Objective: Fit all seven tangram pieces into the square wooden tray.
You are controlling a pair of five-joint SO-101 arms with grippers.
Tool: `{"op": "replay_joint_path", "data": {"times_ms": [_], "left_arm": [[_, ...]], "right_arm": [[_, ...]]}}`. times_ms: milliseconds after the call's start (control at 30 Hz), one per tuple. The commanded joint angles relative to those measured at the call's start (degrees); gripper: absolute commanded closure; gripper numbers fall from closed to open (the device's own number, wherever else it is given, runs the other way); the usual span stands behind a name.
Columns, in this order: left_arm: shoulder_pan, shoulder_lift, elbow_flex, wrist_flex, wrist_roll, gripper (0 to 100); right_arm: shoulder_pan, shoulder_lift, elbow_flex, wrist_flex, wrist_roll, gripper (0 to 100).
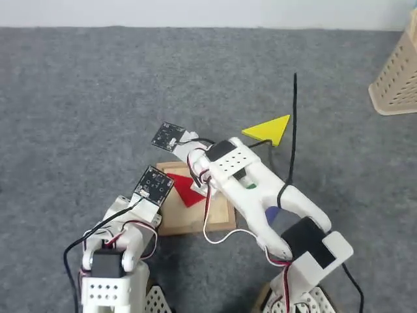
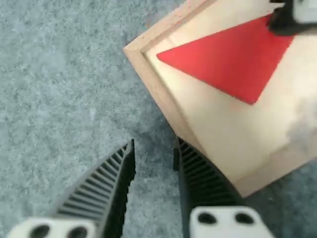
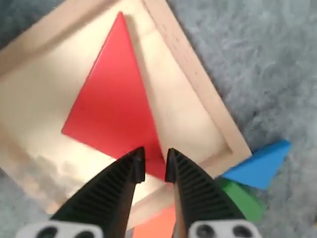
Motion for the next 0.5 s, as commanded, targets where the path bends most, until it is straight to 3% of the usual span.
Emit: {"op": "replay_joint_path", "data": {"times_ms": [0,467], "left_arm": [[-0.26,-1.23,-0.66,0.0,0.44,88],[-0.26,-1.23,-0.66,0.0,0.44,88]], "right_arm": [[1.45,3.21,-1.14,-2.59,-0.62,92.9],[11.82,11.74,-13.63,-4.79,-8.44,93.0]]}}
